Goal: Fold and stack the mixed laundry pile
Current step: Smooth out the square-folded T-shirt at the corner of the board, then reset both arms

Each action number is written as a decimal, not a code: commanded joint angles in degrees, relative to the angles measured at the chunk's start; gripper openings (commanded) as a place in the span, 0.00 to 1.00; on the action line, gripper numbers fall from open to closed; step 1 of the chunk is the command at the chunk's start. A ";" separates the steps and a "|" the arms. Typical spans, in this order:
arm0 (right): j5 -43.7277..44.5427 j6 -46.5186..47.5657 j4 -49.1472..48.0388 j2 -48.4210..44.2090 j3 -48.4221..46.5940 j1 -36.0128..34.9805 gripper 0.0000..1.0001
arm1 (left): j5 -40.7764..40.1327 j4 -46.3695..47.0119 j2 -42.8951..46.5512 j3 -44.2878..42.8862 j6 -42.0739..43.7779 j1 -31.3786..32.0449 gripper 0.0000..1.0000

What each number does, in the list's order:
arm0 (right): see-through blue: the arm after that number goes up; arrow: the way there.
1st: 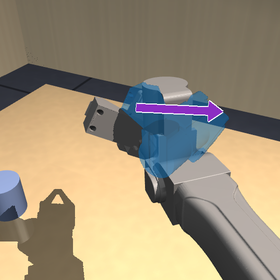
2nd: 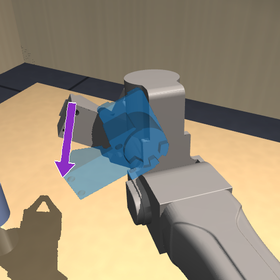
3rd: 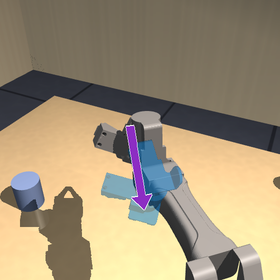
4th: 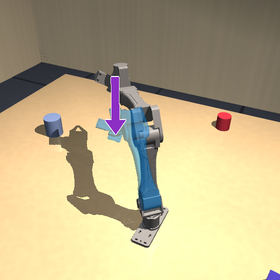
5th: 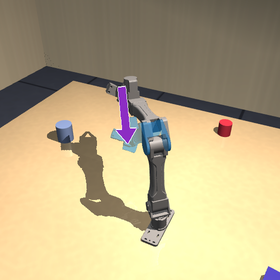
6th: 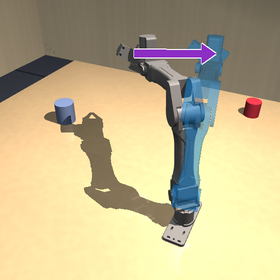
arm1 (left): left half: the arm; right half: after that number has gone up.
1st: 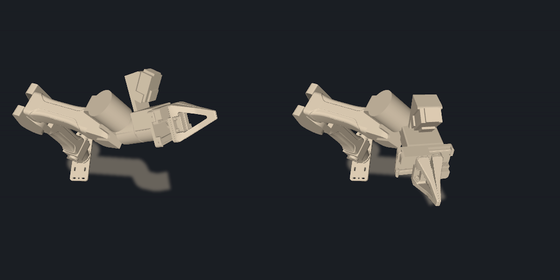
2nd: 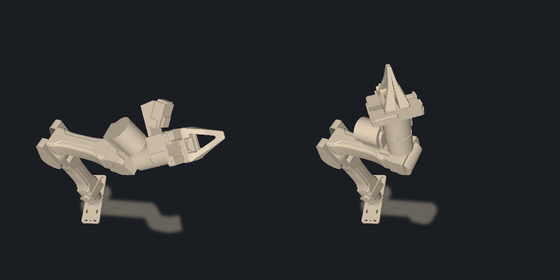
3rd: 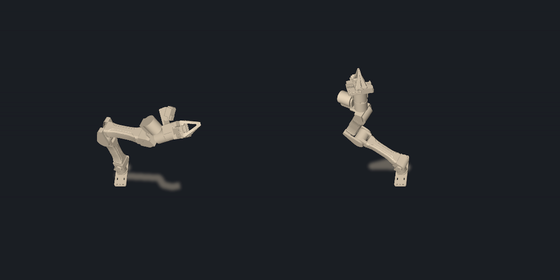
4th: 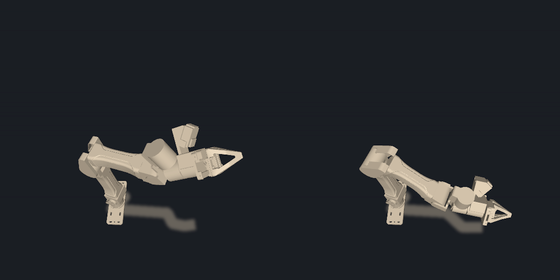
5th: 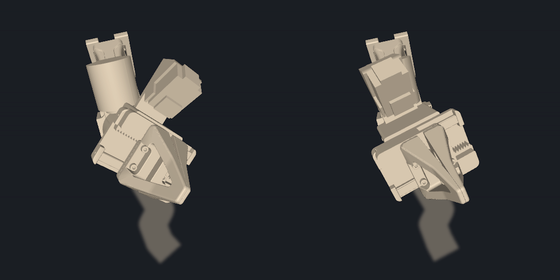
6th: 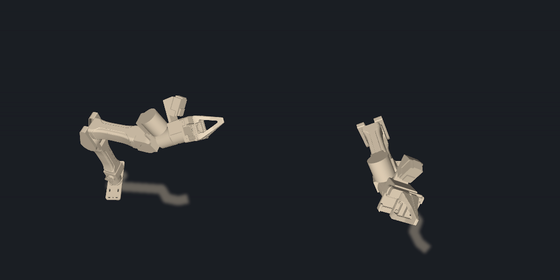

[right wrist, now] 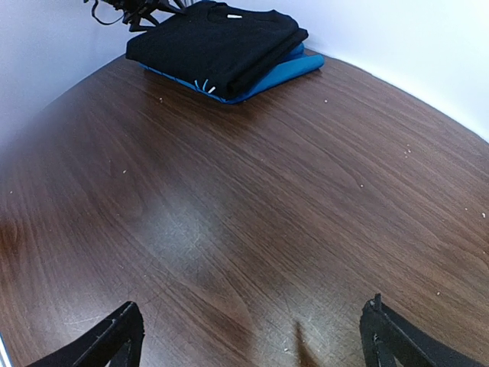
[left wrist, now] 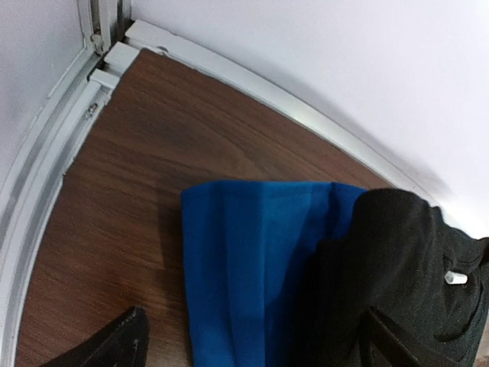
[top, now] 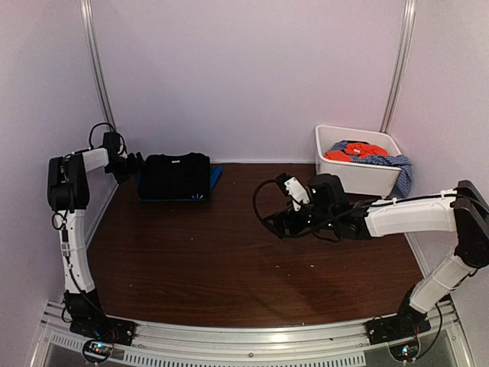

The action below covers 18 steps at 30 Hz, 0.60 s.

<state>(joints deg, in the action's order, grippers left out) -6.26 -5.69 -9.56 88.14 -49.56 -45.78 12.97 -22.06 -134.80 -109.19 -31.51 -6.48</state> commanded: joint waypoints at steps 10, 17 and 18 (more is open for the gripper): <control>-6.77 -7.54 -0.37 -11.32 2.55 16.42 1.00 | -11.98 -1.31 27.63 15.53 16.79 10.48 0.98; -8.90 -9.63 1.24 -20.78 7.81 23.49 1.00 | -17.00 4.07 45.55 34.89 16.60 21.19 0.98; -8.93 -9.83 1.34 -22.36 9.39 23.89 1.00 | -16.39 5.43 48.35 38.38 15.97 21.95 0.98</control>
<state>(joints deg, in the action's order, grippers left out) -13.26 -13.80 -9.65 70.50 -44.73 -23.51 -0.56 -20.75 -93.43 -80.77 -16.01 14.22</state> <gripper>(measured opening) 0.997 0.976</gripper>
